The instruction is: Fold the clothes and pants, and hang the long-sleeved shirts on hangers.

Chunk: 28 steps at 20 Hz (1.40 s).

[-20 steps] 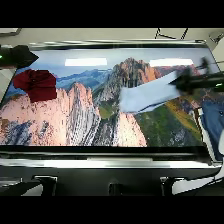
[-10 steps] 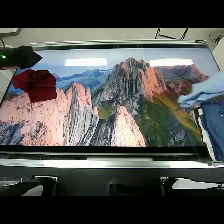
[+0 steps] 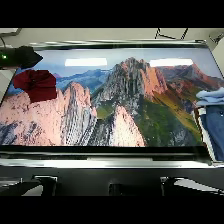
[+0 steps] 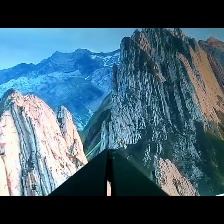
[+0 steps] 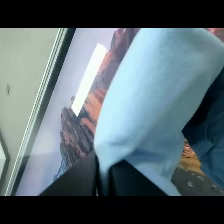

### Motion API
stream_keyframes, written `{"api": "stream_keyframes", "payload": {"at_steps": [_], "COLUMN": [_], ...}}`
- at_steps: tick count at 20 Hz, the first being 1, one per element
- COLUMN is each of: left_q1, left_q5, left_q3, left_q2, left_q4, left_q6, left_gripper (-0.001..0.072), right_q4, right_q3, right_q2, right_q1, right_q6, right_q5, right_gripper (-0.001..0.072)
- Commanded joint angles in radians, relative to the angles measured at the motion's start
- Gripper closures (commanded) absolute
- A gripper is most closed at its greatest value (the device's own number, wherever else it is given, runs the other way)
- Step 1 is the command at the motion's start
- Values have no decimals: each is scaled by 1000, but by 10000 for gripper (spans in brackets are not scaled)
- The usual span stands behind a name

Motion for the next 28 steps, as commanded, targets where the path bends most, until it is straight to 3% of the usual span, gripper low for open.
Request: {"api": "stream_keyframes", "payload": {"at_steps": [1,3,5,9,13,19,20,22,24,26,28], "left_q1": [-1,-6,-14,-21,-21,-21,-21,-21,-21,-30,-64], "left_q5": [0,0,0,-2,-3,-2,-2,1,33,139,303], "left_q3": [0,0,0,0,0,0,0,0,7,39,56], "left_q2": [0,0,0,0,0,0,0,0,1,1,-3], "left_q4": [0,0,0,-1,-1,-12,-12,-12,-31,-59,72], "left_q6": [1,19,23,23,22,15,15,15,15,26,38], "left_gripper": [684,684,684,683,684,684,684,684,684,685,686], "right_q4": [-99,-303,-414,-551,-793,-819,-818,-779,-664,-525,-468], "right_q3": [0,-7,-56,-292,-586,-788,-786,-761,-643,-469,-317], "right_q2": [27,34,47,103,182,193,194,195,195,195,195], "right_q1": [-90,-93,-93,-93,-93,-93,-93,-93,-93,-53,84], "right_q6": [16,16,12,-11,-50,-90,-89,-137,-227,-255,-319], "right_q5": [114,208,267,264,169,4,-20,-39,-79,-229,-398], "right_gripper": [675,674,674,675,675,671,567,91,55,56,56]}}
